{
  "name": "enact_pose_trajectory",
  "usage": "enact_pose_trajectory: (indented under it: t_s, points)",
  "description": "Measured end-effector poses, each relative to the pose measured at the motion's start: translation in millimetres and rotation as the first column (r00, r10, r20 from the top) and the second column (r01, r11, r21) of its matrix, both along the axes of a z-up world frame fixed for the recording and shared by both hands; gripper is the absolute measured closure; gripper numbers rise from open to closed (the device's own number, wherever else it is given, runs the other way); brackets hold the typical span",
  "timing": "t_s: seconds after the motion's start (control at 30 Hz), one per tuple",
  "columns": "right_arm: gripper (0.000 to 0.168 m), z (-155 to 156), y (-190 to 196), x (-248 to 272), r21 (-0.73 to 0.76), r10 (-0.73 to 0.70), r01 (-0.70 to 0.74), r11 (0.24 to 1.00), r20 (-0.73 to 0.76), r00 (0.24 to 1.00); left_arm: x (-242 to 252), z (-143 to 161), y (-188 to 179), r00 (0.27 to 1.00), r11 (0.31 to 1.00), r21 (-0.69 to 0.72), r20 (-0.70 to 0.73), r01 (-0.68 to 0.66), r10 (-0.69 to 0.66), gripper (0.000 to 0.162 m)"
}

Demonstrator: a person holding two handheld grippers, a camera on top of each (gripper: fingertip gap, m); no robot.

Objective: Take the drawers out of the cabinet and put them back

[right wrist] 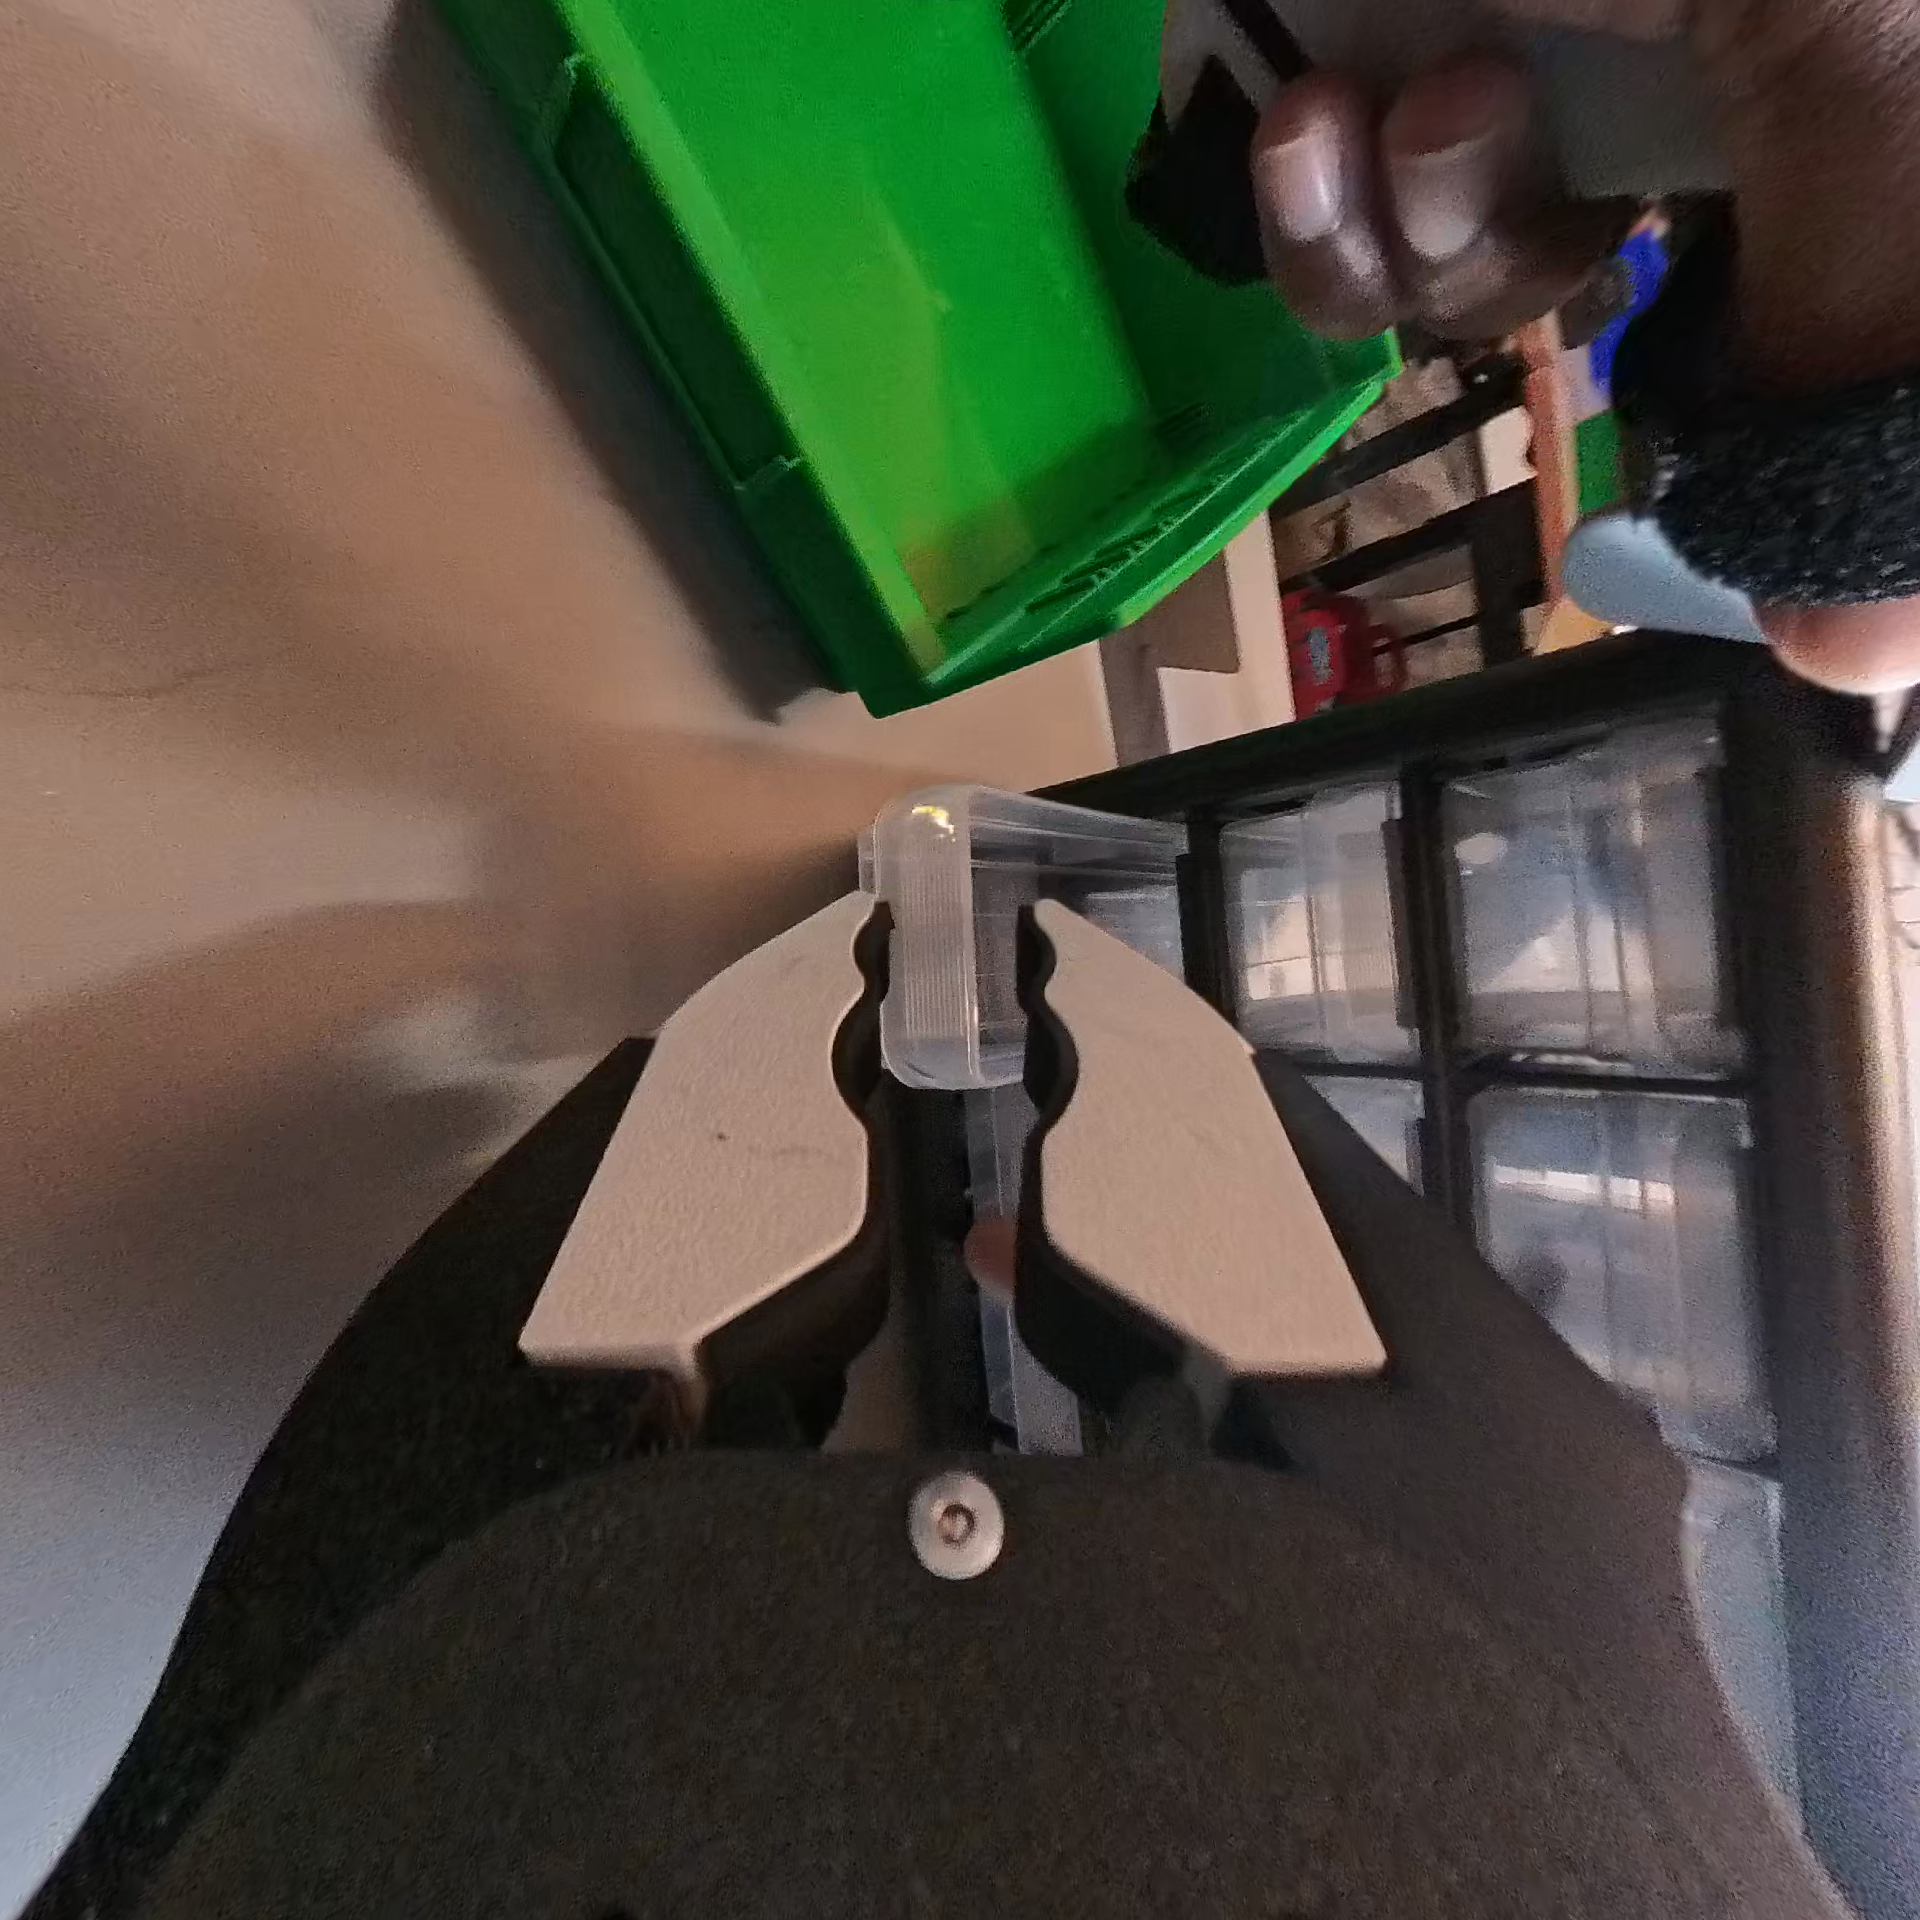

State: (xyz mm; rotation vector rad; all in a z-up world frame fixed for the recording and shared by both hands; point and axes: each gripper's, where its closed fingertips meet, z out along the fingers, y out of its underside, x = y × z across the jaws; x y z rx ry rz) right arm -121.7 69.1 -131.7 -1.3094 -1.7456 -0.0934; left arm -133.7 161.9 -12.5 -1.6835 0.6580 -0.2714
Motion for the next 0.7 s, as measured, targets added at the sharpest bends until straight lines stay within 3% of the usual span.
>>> enact_pose_trajectory:
  t_s: [0.13, 0.33, 0.53, 0.7]
  points:
    - [0.141, -4.7, -10.4, 2.3, -0.118, 0.023, -0.018, 0.993, 0.039, 0.999, 0.1, 0.1, -0.1, 1.0, 1.0, 0.001, 0.0, 0.001, -0.001, 0.162]
    - [0.149, -17.6, 8.3, 0.7, -0.06, 0.011, -0.003, 0.998, 0.132, 0.991, -0.1, 0.1, -0.1, 1.0, 1.0, 0.002, -0.003, -0.003, 0.003, 0.162]
    - [0.15, -11.5, -25.9, 7.4, -0.257, 0.141, -0.093, 0.962, 0.178, 0.974, -1.8, -0.2, -0.4, 1.0, 1.0, -0.006, -0.003, 0.0, 0.0, 0.162]
    - [0.15, 9.0, -65.0, 17.9, -0.483, 0.264, -0.156, 0.861, 0.164, 0.95, -1.9, -0.1, -0.3, 1.0, 1.0, -0.003, -0.006, -0.003, 0.003, 0.162]
